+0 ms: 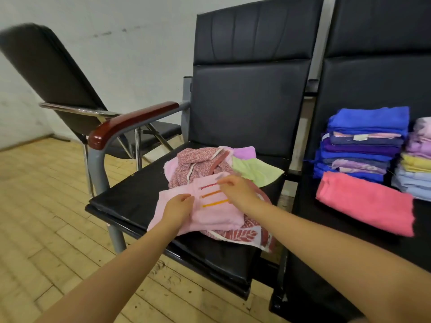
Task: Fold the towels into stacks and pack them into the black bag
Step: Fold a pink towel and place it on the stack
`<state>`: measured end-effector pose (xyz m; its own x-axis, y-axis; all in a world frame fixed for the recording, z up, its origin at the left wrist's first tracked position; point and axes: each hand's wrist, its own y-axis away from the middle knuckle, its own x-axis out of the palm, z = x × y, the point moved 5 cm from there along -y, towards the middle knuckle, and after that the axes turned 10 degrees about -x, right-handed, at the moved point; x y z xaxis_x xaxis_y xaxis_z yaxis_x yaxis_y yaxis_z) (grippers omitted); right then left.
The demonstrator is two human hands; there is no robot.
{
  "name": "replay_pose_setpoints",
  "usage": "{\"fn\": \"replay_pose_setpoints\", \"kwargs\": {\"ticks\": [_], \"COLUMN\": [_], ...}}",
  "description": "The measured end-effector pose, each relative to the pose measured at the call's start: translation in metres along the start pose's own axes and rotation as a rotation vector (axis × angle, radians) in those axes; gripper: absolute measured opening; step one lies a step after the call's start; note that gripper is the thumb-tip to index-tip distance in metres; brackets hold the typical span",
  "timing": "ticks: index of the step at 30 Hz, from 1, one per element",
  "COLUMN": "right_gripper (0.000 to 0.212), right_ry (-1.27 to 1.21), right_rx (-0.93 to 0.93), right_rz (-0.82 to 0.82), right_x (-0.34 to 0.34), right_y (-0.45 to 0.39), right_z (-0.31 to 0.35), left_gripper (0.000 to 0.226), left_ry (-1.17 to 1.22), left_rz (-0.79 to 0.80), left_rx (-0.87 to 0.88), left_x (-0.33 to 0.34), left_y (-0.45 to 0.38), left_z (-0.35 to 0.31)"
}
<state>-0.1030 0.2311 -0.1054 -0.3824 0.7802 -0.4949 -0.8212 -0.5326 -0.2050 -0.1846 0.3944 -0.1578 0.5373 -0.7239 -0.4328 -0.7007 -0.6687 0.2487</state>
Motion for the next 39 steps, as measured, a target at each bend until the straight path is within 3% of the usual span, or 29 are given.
{"fn": "replay_pose_setpoints", "kwargs": {"ticks": [1, 2, 4, 5, 8, 11, 14, 17, 20, 22, 24, 27, 30, 35, 37, 39], "right_gripper": [0.025, 0.027, 0.034, 0.033, 0.028, 0.06, 0.041, 0.016, 0.014, 0.013, 0.011, 0.011, 0.011, 0.02, 0.018, 0.013], "right_ry": [0.084, 0.141, 0.123, 0.082, -0.074, -0.356, -0.566, -0.624, -0.534, -0.483, -0.458, -0.43, -0.497, -0.526, -0.494, -0.451], "right_rx": [-0.009, -0.01, 0.007, 0.024, 0.119, 0.212, 0.181, 0.114, 0.037, 0.039, 0.07, 0.092, 0.097, 0.105, 0.091, 0.075], "right_rz": [-0.073, -0.117, -0.096, -0.058, 0.044, 0.03, -0.046, -0.114, -0.148, -0.166, -0.178, -0.205, -0.131, 0.215, 0.181, 0.122], "right_x": [-0.009, -0.016, -0.017, -0.014, -0.005, -0.005, -0.016, -0.039, -0.062, -0.071, -0.073, -0.071, -0.055, -0.013, -0.011, -0.01], "right_y": [0.002, 0.005, 0.01, 0.01, 0.004, 0.001, 0.003, 0.011, 0.019, 0.025, 0.029, 0.029, 0.024, 0.031, 0.032, 0.031], "right_z": [-0.009, -0.018, -0.034, -0.041, -0.049, -0.047, -0.034, -0.014, -0.004, -0.009, -0.016, -0.02, -0.01, 0.007, 0.006, -0.001], "left_gripper": [0.022, 0.029, 0.055, 0.056, 0.043, 0.031, 0.025, 0.025, 0.037, 0.03, 0.012, 0.017, 0.021, 0.051, 0.043, 0.029], "left_ry": [-0.023, -0.023, 0.019, 0.022, 0.08, 0.188, 0.249, 0.298, 0.34, 0.355, 0.398, 0.39, 0.541, 0.758, 0.749, 0.677], "left_rz": [0.009, 0.019, 0.03, 0.033, 0.058, 0.069, 0.076, 0.138, 0.279, 0.345, 0.287, 0.075, 0.087, 0.311, 0.38, 0.331], "left_rx": [0.014, 0.015, -0.015, -0.011, 0.001, 0.042, 0.099, 0.113, 0.071, 0.036, 0.001, -0.033, -0.139, -0.234, -0.227, -0.198], "left_x": [0.003, 0.006, 0.011, 0.014, 0.022, 0.023, 0.023, 0.032, 0.049, 0.059, 0.059, 0.043, 0.034, 0.027, 0.025, 0.022], "left_y": [0.002, 0.003, 0.002, 0.003, 0.008, 0.014, 0.02, 0.03, 0.033, 0.034, 0.032, 0.02, 0.018, 0.023, 0.028, 0.033], "left_z": [-0.002, -0.004, -0.004, -0.006, -0.01, -0.017, -0.032, -0.048, -0.046, -0.041, -0.038, -0.033, -0.026, -0.016, -0.017, -0.017]}}
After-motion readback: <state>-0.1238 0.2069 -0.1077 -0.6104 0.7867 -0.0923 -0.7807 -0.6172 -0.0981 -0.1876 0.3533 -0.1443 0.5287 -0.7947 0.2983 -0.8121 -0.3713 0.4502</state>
